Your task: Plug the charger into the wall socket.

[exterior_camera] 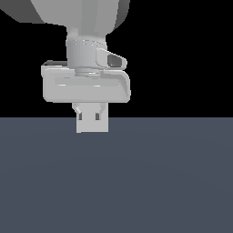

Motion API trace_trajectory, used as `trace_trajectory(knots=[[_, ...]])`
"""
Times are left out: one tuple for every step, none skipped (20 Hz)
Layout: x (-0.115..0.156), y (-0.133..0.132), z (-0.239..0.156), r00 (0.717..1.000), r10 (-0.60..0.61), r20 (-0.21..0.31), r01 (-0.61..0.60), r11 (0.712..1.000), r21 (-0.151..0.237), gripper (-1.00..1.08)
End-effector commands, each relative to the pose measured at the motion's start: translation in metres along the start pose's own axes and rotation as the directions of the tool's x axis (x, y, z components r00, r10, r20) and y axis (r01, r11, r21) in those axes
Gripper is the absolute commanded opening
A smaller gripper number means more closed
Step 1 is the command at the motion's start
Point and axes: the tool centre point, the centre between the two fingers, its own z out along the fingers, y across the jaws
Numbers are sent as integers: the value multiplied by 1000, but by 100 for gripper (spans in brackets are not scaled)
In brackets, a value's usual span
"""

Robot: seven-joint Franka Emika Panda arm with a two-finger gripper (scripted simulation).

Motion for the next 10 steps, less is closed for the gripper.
trace_trajectory(knots=[[1, 0, 0, 1000, 0, 0, 0, 1000, 0, -100], [3, 0, 1, 1000, 0, 0, 0, 1000, 0, -100], [4, 0, 1, 1000, 0, 0, 0, 1000, 0, -100], [6, 0, 2, 1000, 0, 0, 0, 1000, 0, -100], [9, 0, 2, 1000, 0, 0, 0, 1000, 0, -100], [11, 0, 3, 1000, 0, 0, 0, 1000, 0, -100], [14, 0, 4, 1000, 0, 0, 0, 1000, 0, -100], [18, 0, 5, 1000, 0, 0, 0, 1000, 0, -100], [22, 0, 6, 1000, 0, 0, 0, 1000, 0, -100], [26, 0, 7, 1000, 0, 0, 0, 1000, 0, -100]])
